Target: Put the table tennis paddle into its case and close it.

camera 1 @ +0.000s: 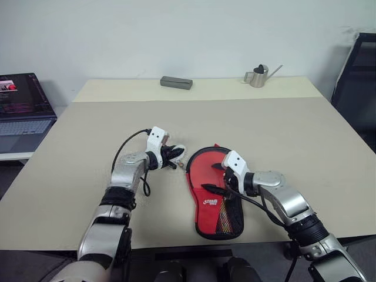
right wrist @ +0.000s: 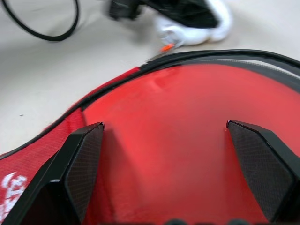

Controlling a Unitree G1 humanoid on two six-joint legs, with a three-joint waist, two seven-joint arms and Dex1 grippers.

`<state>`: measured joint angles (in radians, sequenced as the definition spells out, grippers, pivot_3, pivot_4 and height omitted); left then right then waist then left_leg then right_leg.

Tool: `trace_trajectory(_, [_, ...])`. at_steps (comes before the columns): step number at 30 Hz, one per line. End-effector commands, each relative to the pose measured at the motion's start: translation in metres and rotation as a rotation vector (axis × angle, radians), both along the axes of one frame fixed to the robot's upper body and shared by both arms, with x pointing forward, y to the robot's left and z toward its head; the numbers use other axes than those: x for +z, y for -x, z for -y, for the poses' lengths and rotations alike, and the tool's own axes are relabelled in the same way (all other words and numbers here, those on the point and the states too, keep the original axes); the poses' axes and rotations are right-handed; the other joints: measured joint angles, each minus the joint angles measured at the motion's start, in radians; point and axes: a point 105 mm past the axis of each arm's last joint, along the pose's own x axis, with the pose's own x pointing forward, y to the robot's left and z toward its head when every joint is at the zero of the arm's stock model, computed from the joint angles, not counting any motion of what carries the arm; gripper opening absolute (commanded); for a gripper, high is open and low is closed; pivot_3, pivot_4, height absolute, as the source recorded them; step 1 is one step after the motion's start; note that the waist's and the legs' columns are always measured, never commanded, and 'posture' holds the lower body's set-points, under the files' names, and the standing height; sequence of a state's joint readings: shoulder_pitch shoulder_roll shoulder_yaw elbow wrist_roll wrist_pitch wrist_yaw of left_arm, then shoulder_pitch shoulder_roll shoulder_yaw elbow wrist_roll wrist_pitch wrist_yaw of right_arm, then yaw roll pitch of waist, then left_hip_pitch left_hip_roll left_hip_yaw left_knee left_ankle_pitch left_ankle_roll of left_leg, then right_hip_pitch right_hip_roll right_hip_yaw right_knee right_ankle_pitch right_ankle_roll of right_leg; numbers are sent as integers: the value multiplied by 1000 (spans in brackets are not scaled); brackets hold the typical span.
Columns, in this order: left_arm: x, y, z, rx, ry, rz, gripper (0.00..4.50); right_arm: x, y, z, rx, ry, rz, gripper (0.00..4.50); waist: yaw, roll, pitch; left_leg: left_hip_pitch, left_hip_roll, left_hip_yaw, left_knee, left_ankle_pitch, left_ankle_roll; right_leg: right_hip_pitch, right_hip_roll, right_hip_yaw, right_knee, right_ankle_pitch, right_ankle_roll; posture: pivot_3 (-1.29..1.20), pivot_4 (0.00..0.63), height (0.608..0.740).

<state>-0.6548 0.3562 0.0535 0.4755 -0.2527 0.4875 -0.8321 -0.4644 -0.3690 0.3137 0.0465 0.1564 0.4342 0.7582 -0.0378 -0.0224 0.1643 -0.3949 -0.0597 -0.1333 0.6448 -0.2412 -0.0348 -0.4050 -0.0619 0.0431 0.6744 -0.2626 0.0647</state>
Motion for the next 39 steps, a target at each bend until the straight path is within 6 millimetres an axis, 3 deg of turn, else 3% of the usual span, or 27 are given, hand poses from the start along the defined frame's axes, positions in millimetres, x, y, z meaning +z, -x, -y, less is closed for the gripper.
trace_trajectory(1, [42,11,-10,-32,127,75,322,9,-2,0,-21,-15,30,4500,-1,0,0,0,0,0,0,0,0,0,0,0,0,0,0,0,150,740])
trace_trajectory(7, [59,25,-33,-1,270,63,309,6,0,-2,-33,-21,26,4500,-2,0,0,1,1,0,0,0,-1,1,1,0,1,0,0,0,150,740])
trace_trajectory(12, [61,26,-39,9,264,62,308,5,-1,-6,-35,-26,26,4500,-3,0,0,1,1,0,0,1,-1,0,1,0,1,0,0,0,150,740])
trace_trajectory(19, [67,14,-10,-81,104,138,308,1,-5,-9,-51,-15,24,4500,-1,0,0,1,1,0,0,1,-2,0,2,0,1,0,-1,0,150,740])
trace_trajectory(26, [69,-7,23,-164,-38,205,308,-17,-8,-11,-100,41,-2,4500,-4,0,0,1,1,0,0,1,-2,1,2,0,1,0,-1,0,150,740])
trace_trajectory(39, [46,-26,31,-173,-156,194,307,-39,-5,-5,-123,112,-51,4500,-10,0,0,2,1,0,0,1,-2,1,4,0,1,0,-1,0,150,740])
